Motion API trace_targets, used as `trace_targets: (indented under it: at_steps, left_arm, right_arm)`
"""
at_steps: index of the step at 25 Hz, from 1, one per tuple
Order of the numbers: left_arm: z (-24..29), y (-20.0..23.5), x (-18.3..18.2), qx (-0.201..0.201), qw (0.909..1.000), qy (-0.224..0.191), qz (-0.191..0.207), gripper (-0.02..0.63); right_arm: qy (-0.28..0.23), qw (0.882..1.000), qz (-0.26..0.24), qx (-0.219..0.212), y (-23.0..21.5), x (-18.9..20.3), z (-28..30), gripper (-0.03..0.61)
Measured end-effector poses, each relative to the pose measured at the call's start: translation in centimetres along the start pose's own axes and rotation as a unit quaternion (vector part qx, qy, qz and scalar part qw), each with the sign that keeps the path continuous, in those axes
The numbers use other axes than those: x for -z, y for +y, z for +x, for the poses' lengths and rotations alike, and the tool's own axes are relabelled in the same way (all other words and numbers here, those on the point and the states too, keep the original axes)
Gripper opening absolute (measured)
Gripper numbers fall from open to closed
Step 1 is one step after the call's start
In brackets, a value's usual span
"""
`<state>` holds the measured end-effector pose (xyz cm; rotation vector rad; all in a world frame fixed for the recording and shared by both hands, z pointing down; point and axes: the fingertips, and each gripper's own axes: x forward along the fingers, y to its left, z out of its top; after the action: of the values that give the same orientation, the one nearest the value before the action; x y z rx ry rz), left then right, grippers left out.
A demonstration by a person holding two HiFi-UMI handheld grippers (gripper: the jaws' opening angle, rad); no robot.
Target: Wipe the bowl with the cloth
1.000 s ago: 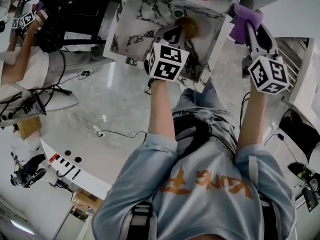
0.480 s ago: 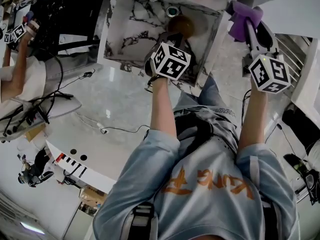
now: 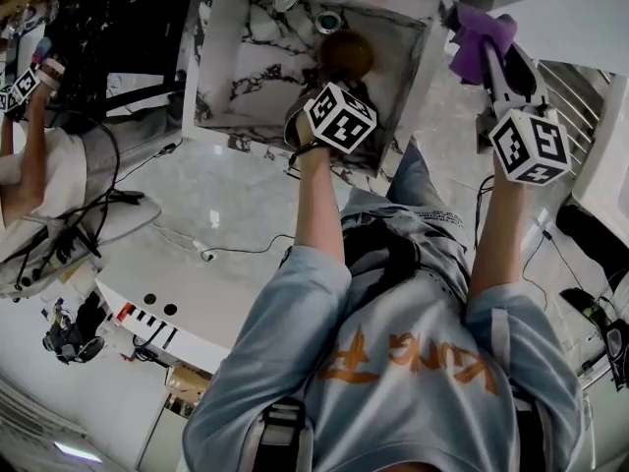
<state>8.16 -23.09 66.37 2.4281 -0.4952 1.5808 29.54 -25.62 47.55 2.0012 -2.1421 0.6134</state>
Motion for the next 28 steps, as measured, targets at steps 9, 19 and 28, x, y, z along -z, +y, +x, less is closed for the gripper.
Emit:
trace_targets:
  at_steps: [9, 19, 28]
  left_arm:
    - [3.6, -1.0, 1.6, 0.019, 0.993, 0.077, 0.087, 0.146]
    - [4.1, 0.8, 1.0, -0.024, 0.9891, 0.092, 0.112, 0.04]
    - [-2.3, 3.2, -2.5, -0.07, 0.9965, 0.016, 0.042, 0.032]
  right_arm:
    - [0.012, 1.0, 0.005, 0.004, -1.0, 0.9, 0.4, 0.121]
    - [0.014, 1.0, 0.005, 0.006, -1.5, 0.9, 0.0, 0.121]
    - [-0.004, 1.0, -0.002, -0.013, 1.6, -0.2, -1.6, 0.121]
